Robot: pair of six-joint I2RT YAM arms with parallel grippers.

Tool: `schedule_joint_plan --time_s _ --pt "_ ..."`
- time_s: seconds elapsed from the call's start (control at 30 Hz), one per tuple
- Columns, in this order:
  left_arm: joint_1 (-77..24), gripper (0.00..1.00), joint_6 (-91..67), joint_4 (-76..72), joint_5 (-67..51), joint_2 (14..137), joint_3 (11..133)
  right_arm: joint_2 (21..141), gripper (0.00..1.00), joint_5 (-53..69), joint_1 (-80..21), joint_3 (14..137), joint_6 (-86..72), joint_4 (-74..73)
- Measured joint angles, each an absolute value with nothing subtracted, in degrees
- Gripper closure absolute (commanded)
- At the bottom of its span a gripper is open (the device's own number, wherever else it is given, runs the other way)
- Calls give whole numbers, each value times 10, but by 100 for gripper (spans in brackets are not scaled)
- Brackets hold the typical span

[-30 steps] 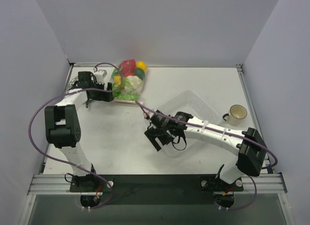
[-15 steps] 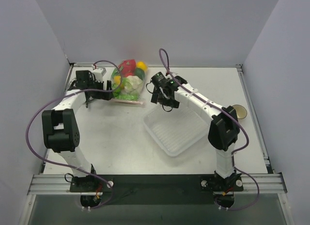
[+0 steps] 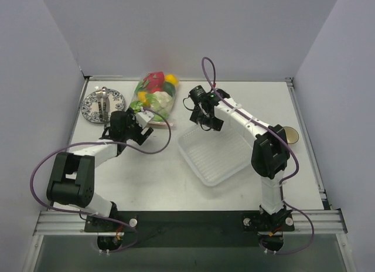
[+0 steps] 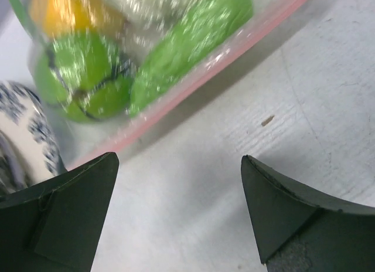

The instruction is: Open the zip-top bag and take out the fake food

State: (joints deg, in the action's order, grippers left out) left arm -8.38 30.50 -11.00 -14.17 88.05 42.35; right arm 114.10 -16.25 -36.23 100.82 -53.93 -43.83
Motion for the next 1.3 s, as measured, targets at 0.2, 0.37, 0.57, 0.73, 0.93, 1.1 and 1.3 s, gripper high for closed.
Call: schedule_joint_plan --time_s 0.2,0.37,0.57,0.73,0.93,1.1,1.3 --pt "-149 3 466 -271 -87 868 368 1153 24 -148 -349 1026 -542 -446" --pt "-150 3 548 -366 -58 914 368 1166 25 -135 -350 1041 -547 -444" --pt "-160 3 622 -451 -36 997 367 1172 25 -125 -360 1044 -546 -445" --pt "-166 3 666 -553 -24 1068 368 1172 28 -124 -372 1043 -544 -446" --pt "-169 85 700 -656 -4 1150 376 1172 31 -124 -376 1031 -541 -441" --pt "-175 97 710 -704 28 1190 397 1172 31 -124 -376 1022 -539 -439" --pt "-180 100 705 -713 48 1173 387 1172 31 -124 -373 1021 -532 -438"
